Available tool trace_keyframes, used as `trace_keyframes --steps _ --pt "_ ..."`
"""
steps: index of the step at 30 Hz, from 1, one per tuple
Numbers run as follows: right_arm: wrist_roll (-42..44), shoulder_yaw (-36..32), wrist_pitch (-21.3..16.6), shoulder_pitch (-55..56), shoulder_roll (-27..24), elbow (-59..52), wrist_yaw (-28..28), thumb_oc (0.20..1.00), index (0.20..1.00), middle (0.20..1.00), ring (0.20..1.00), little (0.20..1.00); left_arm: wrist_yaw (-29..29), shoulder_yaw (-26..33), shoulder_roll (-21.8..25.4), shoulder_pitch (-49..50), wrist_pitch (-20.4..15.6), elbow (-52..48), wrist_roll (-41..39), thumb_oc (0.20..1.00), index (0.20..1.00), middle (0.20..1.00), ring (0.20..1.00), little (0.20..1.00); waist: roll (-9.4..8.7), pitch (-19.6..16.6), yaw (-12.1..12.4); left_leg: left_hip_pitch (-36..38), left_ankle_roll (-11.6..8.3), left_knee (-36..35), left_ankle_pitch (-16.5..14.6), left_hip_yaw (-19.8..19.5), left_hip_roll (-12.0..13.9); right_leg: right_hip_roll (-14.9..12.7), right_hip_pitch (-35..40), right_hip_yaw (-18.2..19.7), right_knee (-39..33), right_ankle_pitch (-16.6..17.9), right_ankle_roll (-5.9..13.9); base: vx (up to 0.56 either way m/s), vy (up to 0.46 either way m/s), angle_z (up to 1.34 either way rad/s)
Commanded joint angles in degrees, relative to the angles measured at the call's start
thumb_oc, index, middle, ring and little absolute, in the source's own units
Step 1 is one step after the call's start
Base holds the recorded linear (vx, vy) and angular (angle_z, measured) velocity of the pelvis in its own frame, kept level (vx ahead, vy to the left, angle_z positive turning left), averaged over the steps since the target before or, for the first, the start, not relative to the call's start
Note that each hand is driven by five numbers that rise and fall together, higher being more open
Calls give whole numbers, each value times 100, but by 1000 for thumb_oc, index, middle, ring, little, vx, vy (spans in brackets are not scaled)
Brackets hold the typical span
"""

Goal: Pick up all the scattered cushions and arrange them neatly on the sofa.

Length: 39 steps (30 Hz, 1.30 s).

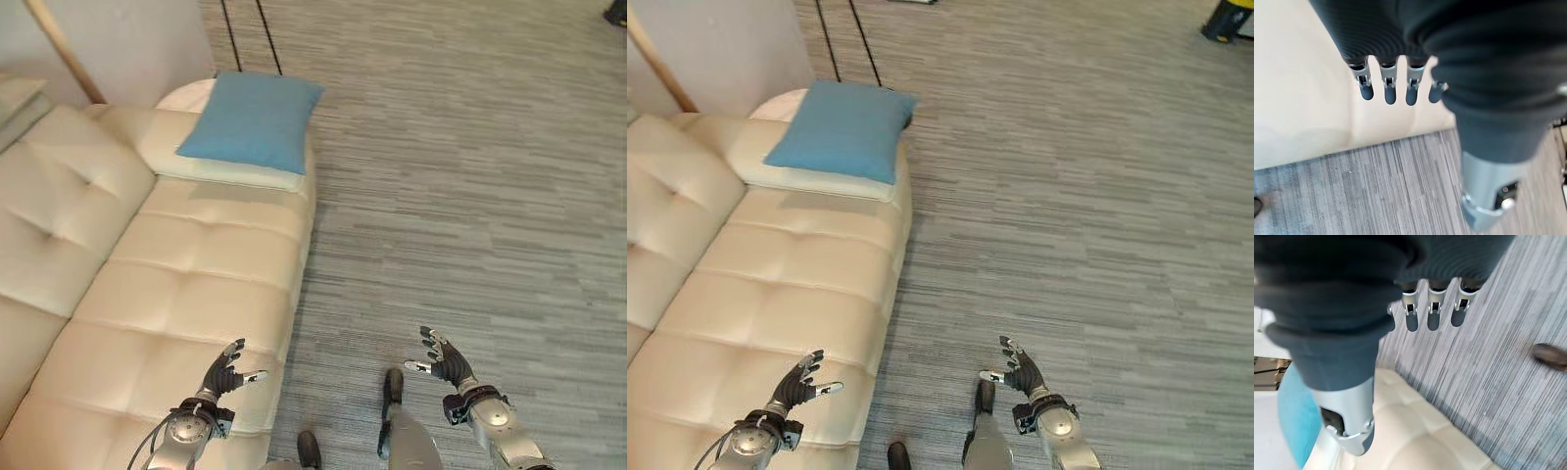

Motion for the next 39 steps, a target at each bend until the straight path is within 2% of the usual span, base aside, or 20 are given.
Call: trace_keyframes --steps 1,4,5,7,11,15,18,20,22,23,25,27,28,29,30,31,34,35,38,39 --pt "-26 -228 -225 -222 -339 -223 -28 1000 1000 1000 1000 1000 11 -41 -38 -84 -246 -280 7 1000 1000 1000 1000 1000 159 42 5 42 -441 1234 -393 -506 809 398 350 -43 326 -335 -122 252 -332 54" --pt "87 -315 -267 -155 -484 -332 -59 1000 1000 1000 1000 1000 17 -146 -118 -203 -220 -203 -90 1000 1000 1000 1000 1000 139 146 53 -671 -611 2821 447 -690 1129 612 711 -167 395 -678 -486 228 -352 41" --pt "119 -322 -268 -136 -518 -333 -71 1000 1000 1000 1000 1000 23 -157 -123 -212 -216 -204 -105 1000 1000 1000 1000 1000 89 142 52 -815 -590 3032 576 -667 1134 627 793 -176 367 -760 -572 147 -193 39" --pt "147 -342 -258 -89 -561 -352 -91 1000 1000 1000 1000 1000 40 -162 -138 -229 -204 -182 -129 1000 1000 1000 1000 1000 70 187 89 -972 -542 3172 466 -686 1094 705 931 -138 373 -871 -639 239 -188 -8" --pt "175 -436 -246 -23 -584 -265 -126 1000 1000 1000 1000 1000 29 -215 -168 -194 -195 -150 -94 1000 1000 1000 1000 1000 -2 220 267 -1779 -338 2373 48 -734 601 888 1374 4 237 -1194 -664 346 -131 -11" --pt "165 -338 -244 -96 -550 -183 -165 1000 1000 1000 1000 1000 62 -165 -134 -125 -167 -237 -81 1000 1000 1000 1000 1000 45 187 513 -2089 -456 1093 683 -1352 364 1220 1756 257 125 -1383 -628 358 -19 -27" --pt "98 -294 -221 -108 -533 -122 -167 1000 1000 1000 1000 1000 62 -162 -114 -102 -116 -237 -34 1000 1000 1000 1000 1000 26 137 547 -2343 -459 1014 909 -1210 449 1264 2031 375 147 -1541 -598 421 59 -70" --pt "92 -281 -196 -59 -480 -179 -79 1000 1000 1000 1000 1000 17 -98 -95 -37 -116 -294 -63 1000 1000 1000 1000 1000 40 41 585 -2105 -362 805 823 -1088 489 1263 2211 475 197 -1709 -545 474 128 -36" --pt "56 -245 -195 -69 -447 -189 -78 1000 1000 1000 1000 1000 22 -105 -80 -34 -136 -299 -84 1000 1000 1000 1000 1000 -42 19 633 -2173 -291 1033 763 -1093 341 1161 2216 545 453 -1605 -454 433 148 -47" --pt "43 -219 -193 -71 -411 -224 -35 1000 1000 1000 1000 1000 16 -108 -65 -56 -122 -317 -78 1000 1000 1000 1000 1000 -125 -1 631 -2095 -195 1083 621 -1013 254 1061 2190 631 665 -1425 -310 387 157 -50" --pt "-26 -208 -172 -64 -387 -241 30 1000 1000 1000 1000 1000 -16 -86 -28 -21 -130 -321 -58 1000 1000 1000 1000 1000 -146 -20 636 -1903 -35 1102 422 -908 171 928 2000 700 1161 -1169 -192 353 168 -60" --pt "-73 -203 -169 -69 -343 -273 63 1000 1000 1000 1000 1000 -15 -30 27 29 -129 -380 -46 1000 1000 1000 1000 1000 -144 -40 647 -1681 113 1074 236 -821 84 743 1781 651 1735 -632 -38 340 158 -46" --pt "-88 -195 -174 -50 -321 -292 97 1000 1000 1000 1000 1000 -25 0 54 48 -141 -403 -56 1000 1000 1000 1000 1000 -127 -50 635 -1521 175 1040 141 -809 42 722 1672 650 1997 -399 3 211 90 -13" --pt "-88 -196 -173 -51 -322 -292 97 1000 1000 1000 1000 1000 -25 0 53 47 -140 -404 -56 1000 1000 1000 1000 1000 -117 -62 640 -1534 172 1030 154 -807 54 735 1657 653 1983 -379 -1 326 130 3" --pt "-122 -179 -180 -63 -280 -303 85 1000 1000 1000 1000 1000 -1 27 72 62 -144 -432 -67 1000 1000 1000 1000 1000 -3 -20 635 -1251 268 987 8 -827 37 734 1305 561 2432 -233 -34 323 119 22" --pt "-132 -167 -184 -72 -282 -289 74 1000 1000 1000 1000 1000 20 44 64 55 -152 -427 -75 1000 1000 1000 1000 1000 49 5 621 -1127 291 967 -43 -862 18 735 1115 482 2468 -297 -80 438 140 33" --pt "-151 -151 -173 -91 -327 -335 86 1000 1000 1000 1000 1000 33 36 39 43 -167 -352 -67 1000 1000 1000 1000 1000 169 68 509 -743 275 832 -153 -1044 -22 879 568 267 2130 -695 -225 396 17 38" --pt "-142 -151 -159 -104 -375 -349 67 1000 1000 1000 1000 1000 71 50 7 27 -172 -356 -71 1000 1000 1000 1000 1000 201 145 380 -416 223 783 -293 -1220 -96 919 219 107 1415 -758 -232 495 -100 13" --pt "-131 -197 -140 -48 -377 -357 54 1000 1000 1000 1000 1000 102 78 -61 -101 -192 -179 -58 1000 1000 1000 1000 1000 171 184 214 -139 33 949 -444 -1409 -114 984 221 269 873 -719 -130 422 -166 46" --pt "-127 -223 -146 -3 -392 -362 53 1000 1000 1000 1000 1000 83 51 -72 -113 -209 -161 -35 1000 1000 1000 1000 1000 129 135 208 -156 -28 1093 -449 -1418 -133 1001 342 317 746 -732 -186 154 -77 135"
